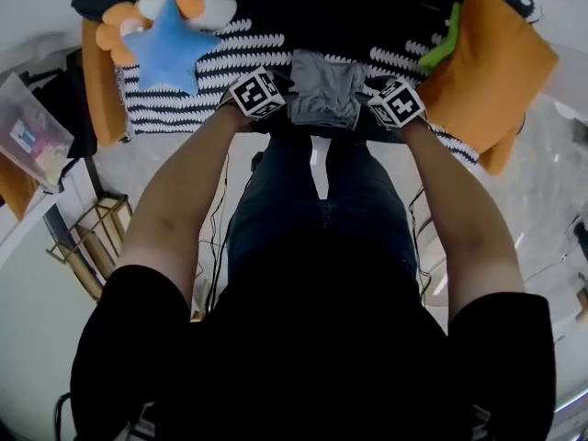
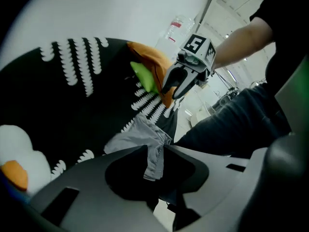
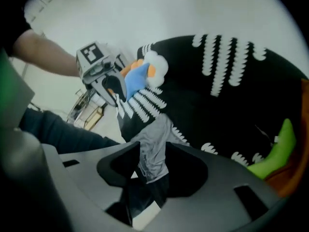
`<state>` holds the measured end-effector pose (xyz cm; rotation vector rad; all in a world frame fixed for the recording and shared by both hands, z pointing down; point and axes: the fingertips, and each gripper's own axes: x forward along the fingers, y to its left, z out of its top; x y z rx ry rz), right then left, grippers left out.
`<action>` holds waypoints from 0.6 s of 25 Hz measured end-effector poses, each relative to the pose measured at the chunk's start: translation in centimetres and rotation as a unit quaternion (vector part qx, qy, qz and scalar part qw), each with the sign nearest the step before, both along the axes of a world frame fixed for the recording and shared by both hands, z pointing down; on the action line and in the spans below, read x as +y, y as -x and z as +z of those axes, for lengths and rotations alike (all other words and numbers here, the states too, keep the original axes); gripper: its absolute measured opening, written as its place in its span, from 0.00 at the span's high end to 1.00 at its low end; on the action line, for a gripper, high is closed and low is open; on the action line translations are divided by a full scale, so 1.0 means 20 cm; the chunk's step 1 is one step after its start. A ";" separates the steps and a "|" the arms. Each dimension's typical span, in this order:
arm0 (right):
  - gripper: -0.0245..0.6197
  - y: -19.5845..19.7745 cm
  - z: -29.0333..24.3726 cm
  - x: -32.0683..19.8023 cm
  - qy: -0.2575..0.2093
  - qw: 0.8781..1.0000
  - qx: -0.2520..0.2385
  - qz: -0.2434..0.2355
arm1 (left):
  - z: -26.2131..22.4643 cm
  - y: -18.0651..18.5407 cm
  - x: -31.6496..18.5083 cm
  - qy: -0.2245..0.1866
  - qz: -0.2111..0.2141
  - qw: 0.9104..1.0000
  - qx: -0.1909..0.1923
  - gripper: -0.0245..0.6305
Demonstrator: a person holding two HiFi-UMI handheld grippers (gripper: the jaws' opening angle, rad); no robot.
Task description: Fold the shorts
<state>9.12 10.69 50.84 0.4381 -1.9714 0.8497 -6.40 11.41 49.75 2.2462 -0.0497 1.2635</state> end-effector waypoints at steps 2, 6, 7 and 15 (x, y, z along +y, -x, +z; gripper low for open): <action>0.69 -0.03 -0.22 -0.13 -0.015 0.998 -0.019 0.065 | -0.19 0.03 -0.11 -0.019 -0.024 1.000 0.008 0.78; 0.70 -0.07 -0.67 -0.26 -0.047 0.991 -0.045 0.117 | -0.60 0.08 -0.23 -0.054 -0.064 0.996 0.029 0.78; 0.70 -0.08 -0.78 -0.29 -0.062 0.989 -0.049 0.122 | -0.69 0.09 -0.26 -0.065 -0.075 0.994 0.036 0.78; 0.70 -0.25 -1.46 -0.42 -0.155 0.972 -0.072 0.163 | -1.32 0.14 -0.46 -0.134 -0.187 0.967 0.108 0.78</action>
